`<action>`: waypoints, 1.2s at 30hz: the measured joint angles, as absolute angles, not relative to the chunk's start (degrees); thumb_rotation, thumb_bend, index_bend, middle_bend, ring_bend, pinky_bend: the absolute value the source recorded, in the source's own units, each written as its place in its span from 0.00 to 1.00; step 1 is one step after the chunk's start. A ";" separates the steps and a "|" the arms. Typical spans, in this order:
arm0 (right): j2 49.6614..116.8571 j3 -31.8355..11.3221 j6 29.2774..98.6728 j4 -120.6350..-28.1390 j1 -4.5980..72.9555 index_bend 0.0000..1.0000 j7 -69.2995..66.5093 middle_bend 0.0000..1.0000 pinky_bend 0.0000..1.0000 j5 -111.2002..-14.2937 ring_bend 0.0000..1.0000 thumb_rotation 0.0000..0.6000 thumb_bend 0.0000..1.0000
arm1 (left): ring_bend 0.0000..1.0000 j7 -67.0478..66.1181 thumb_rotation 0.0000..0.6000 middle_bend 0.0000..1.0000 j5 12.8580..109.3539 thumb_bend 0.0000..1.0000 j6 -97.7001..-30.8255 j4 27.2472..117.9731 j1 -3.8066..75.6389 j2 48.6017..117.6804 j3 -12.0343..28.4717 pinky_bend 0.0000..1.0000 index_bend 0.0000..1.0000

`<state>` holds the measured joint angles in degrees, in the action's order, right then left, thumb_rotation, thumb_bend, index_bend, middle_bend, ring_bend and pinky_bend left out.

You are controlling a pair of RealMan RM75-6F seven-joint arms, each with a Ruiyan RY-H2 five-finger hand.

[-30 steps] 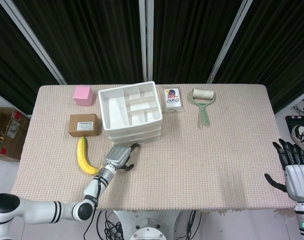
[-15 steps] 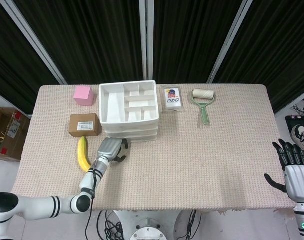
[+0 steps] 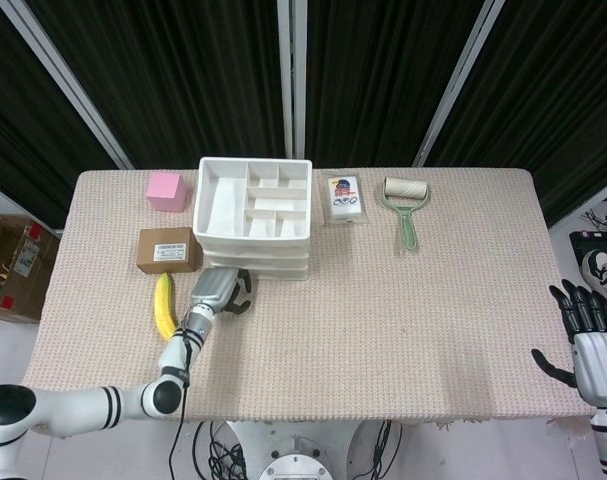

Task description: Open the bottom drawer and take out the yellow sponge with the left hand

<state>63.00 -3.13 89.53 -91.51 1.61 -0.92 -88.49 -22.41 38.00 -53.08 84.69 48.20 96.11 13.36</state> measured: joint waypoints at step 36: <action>63.55 -2.88 90.90 -89.92 0.77 0.00 -2.81 0.00 0.00 -89.70 0.00 1.00 0.12 | 0.99 19.10 1.00 0.88 22.04 0.42 -39.41 90.95 41.15 99.56 25.33 1.00 0.11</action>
<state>63.55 -2.88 90.90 -89.92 0.77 -2.81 -89.70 19.10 22.04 -39.41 90.95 41.15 99.56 25.33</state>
